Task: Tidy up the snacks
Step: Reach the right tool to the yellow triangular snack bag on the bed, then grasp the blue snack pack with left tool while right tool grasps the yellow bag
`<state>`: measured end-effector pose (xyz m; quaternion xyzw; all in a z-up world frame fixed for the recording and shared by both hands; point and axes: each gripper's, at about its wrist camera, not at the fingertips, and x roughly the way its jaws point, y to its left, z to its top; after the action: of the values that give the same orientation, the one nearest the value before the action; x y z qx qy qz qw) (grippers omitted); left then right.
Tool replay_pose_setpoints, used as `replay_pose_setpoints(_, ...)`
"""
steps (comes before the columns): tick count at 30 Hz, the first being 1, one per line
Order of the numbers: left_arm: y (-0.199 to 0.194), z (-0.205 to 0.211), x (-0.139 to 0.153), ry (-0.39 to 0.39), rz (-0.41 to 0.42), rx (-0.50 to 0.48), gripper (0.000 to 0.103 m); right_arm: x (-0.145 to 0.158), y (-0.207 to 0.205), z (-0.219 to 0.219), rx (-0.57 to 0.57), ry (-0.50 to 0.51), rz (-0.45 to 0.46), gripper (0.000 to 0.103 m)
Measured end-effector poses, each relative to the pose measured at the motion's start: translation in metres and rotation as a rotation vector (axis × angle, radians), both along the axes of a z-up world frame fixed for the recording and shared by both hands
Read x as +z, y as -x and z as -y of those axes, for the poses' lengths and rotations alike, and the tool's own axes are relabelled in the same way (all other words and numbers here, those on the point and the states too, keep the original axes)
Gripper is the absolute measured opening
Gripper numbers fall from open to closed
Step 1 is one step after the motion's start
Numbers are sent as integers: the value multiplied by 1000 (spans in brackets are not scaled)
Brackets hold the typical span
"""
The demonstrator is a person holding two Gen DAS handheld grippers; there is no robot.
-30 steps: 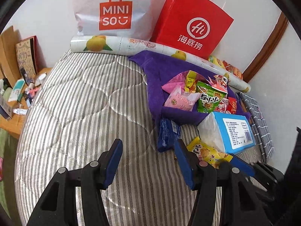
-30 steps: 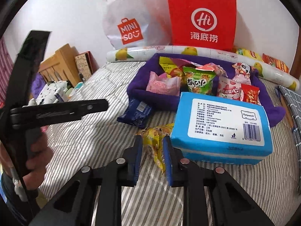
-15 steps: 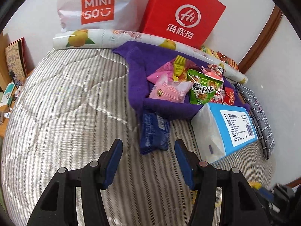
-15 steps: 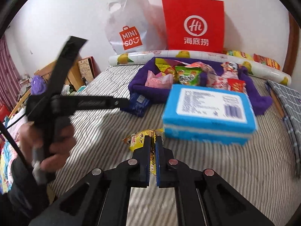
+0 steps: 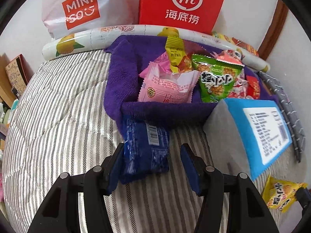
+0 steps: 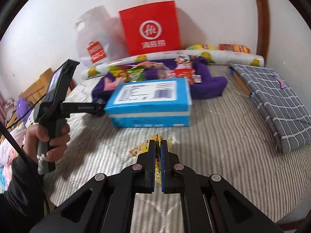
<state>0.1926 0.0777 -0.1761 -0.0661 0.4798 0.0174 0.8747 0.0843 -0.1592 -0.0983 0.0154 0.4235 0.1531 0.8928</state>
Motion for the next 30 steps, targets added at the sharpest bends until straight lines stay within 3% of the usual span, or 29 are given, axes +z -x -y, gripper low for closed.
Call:
replay_pose_setpoints(4, -7, 8, -2, -72, 4, 16, 55, -11, -5, -1, 34, 6, -36, 8)
replay_pose_setpoints(7, -8, 12, -1, -108, 10, 29, 40, -15, -3, -2, 48, 3, -46, 16)
replay_pose_setpoints(9, -7, 9, -1, -78, 5, 38, 40, -17, -2, 0, 47, 9, -59, 32)
replay_pose_setpoints(15, 13, 4, 7, -8, 16, 38, 39, -25, 2, 9, 35, 16, -68, 42)
replay_pose_setpoints(20, 35, 9, 14, -28, 24, 21, 39, -36, 0, 11, 36, 16, -93, 58)
replay_pose_setpoints(30, 58, 6, -1, -25, 51, 42, 39, -50, -8, 6, 28, 65, -116, 60)
